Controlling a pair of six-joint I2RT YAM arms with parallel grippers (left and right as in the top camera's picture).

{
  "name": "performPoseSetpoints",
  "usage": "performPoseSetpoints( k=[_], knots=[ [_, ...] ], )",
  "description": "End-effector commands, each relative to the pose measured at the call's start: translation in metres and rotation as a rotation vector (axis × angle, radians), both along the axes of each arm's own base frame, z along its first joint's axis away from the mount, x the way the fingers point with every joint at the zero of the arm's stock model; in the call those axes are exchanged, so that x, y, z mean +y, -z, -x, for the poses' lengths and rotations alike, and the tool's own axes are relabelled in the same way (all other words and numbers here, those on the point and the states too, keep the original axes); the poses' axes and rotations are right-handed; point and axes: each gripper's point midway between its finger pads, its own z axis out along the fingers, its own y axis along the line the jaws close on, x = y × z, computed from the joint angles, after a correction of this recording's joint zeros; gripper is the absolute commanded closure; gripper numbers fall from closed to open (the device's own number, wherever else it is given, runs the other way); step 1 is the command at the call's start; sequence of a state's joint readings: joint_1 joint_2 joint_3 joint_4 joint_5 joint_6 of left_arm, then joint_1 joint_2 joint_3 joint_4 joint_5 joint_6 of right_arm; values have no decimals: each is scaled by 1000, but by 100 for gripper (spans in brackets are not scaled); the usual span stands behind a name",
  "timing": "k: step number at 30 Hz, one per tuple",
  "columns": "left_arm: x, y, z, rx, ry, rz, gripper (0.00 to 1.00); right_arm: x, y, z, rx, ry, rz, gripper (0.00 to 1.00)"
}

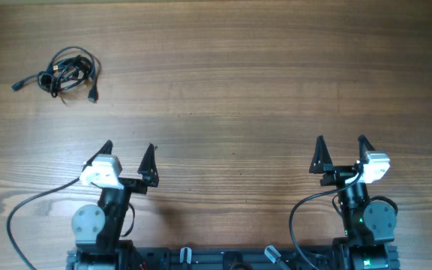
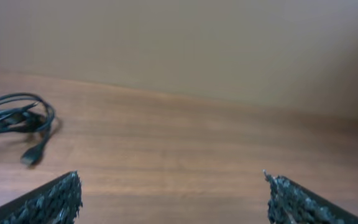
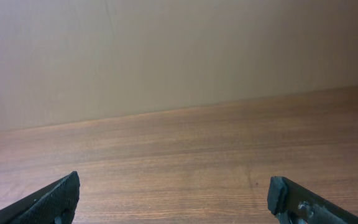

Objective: Untangle cables
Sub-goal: 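Reach the left gripper forward-left over the black cable bundle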

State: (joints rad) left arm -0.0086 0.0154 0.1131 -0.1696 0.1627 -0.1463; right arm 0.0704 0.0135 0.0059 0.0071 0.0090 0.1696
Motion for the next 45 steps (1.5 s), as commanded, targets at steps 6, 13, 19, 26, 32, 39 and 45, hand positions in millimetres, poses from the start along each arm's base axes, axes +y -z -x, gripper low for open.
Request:
performPoseSetpoints(
  k=[6, 13, 19, 26, 32, 39, 45],
  knots=[
    [-8, -80, 21, 210, 29, 117, 0, -3, 0, 0, -2, 18, 11, 0],
    [-19, -117, -5, 591, 97, 47, 0, -3, 0, 0, -2, 18, 11, 1],
    [-21, -122, -58, 746, 107, 39, 0, -3, 0, 0, -2, 18, 11, 0],
    [5, -76, -133, 800, -34, -35, 0, -3, 0, 0, -2, 18, 11, 0],
    [40, -33, -156, 895, -219, -146, 0, -3, 0, 0, -2, 18, 11, 0],
    [58, 6, -164, 999, -278, -171, 0, -3, 0, 0, -2, 18, 11, 0],
    [72, 23, -179, 1004, -309, -155, 0, -3, 0, 0, -2, 18, 11, 0]
  ],
)
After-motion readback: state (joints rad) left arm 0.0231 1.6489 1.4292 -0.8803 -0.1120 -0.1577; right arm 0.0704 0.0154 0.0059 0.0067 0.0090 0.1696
